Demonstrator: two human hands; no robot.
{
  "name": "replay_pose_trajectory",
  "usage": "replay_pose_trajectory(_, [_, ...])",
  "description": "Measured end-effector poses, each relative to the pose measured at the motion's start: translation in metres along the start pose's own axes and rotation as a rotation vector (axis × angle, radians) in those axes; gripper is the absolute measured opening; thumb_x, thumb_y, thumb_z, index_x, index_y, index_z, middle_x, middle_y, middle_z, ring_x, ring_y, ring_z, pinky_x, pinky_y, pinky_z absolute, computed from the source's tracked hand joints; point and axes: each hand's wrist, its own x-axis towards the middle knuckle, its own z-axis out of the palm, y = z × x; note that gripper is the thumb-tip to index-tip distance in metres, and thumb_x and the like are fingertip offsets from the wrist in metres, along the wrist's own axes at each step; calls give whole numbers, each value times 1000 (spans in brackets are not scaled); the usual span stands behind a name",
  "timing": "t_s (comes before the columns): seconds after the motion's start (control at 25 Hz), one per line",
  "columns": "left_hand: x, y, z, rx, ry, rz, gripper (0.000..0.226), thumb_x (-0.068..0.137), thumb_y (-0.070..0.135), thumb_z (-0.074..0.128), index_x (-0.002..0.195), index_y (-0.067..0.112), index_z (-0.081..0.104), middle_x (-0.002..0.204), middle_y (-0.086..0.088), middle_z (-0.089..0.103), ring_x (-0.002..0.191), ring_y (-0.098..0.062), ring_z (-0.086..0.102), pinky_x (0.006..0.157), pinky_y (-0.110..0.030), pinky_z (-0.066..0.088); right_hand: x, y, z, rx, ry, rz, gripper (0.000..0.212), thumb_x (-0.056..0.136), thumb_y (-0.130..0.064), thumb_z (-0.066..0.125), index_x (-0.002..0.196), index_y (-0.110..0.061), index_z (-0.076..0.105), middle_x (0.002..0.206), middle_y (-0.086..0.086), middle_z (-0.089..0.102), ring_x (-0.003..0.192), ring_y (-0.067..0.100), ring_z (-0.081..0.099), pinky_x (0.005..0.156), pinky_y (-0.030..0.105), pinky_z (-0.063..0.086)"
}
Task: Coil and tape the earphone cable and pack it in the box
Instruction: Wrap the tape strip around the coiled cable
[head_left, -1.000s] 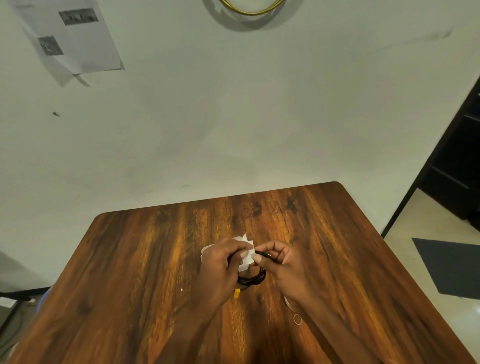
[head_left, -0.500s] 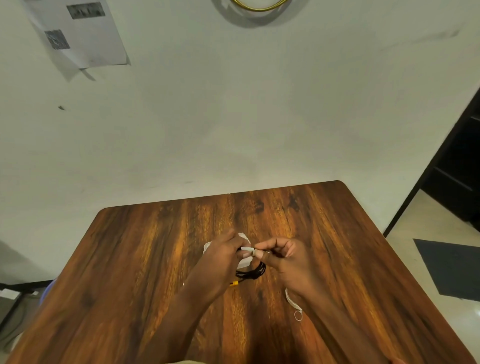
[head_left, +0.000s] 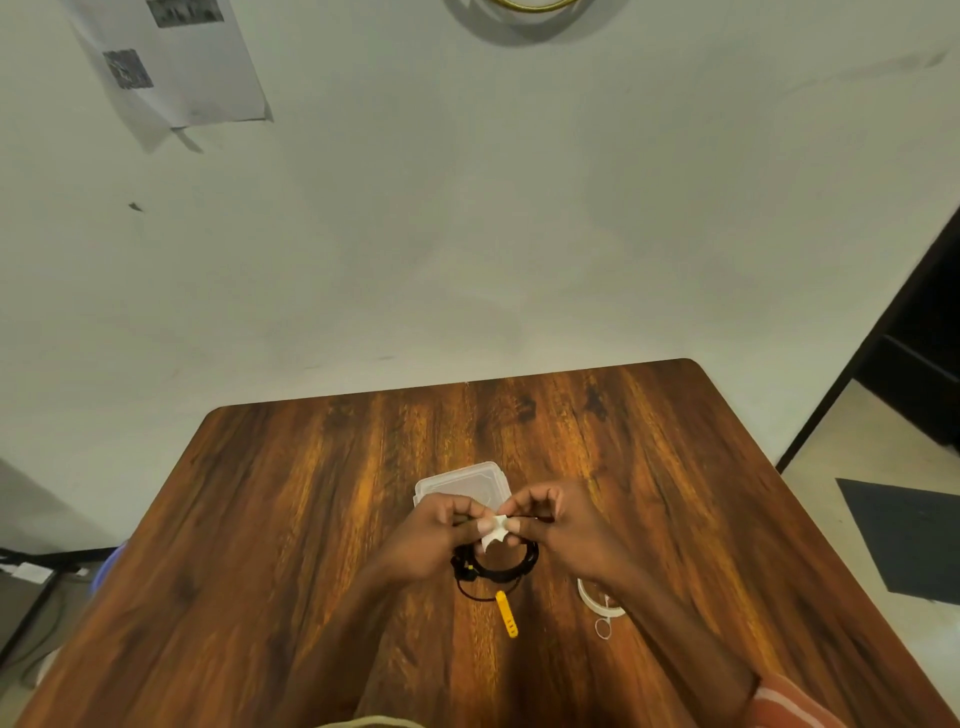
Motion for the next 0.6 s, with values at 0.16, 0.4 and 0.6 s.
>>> replay_pose_trajectory(0.16, [1,-28,2,-451,3,-90,28,85,-12,61,112,-6,66,97,-20,73,82,-21,72,74,-26,59,-1,16,12,-149,127,3,9,83,-6,73,84,-15,75,77,1,74,67,11,70,64,21,54])
replay_pose_trajectory(0.4, [9,-66,22,69,191,72,15,83,4,74,93,15,79,88,-4,79,84,-25,74,76,-31,58,-3,55,15,22,67,222,6,84,-4,72,89,-1,74,67,7,72,58,12,67,63,28,54])
replay_pose_trajectory(0.6, [31,-90,30,-25,333,-91,16,85,5,73,74,15,79,73,-8,77,63,-22,70,64,-34,59,4,81,20,-99,-19,262,5,82,-15,75,86,-15,78,77,6,76,70,16,71,66,29,56])
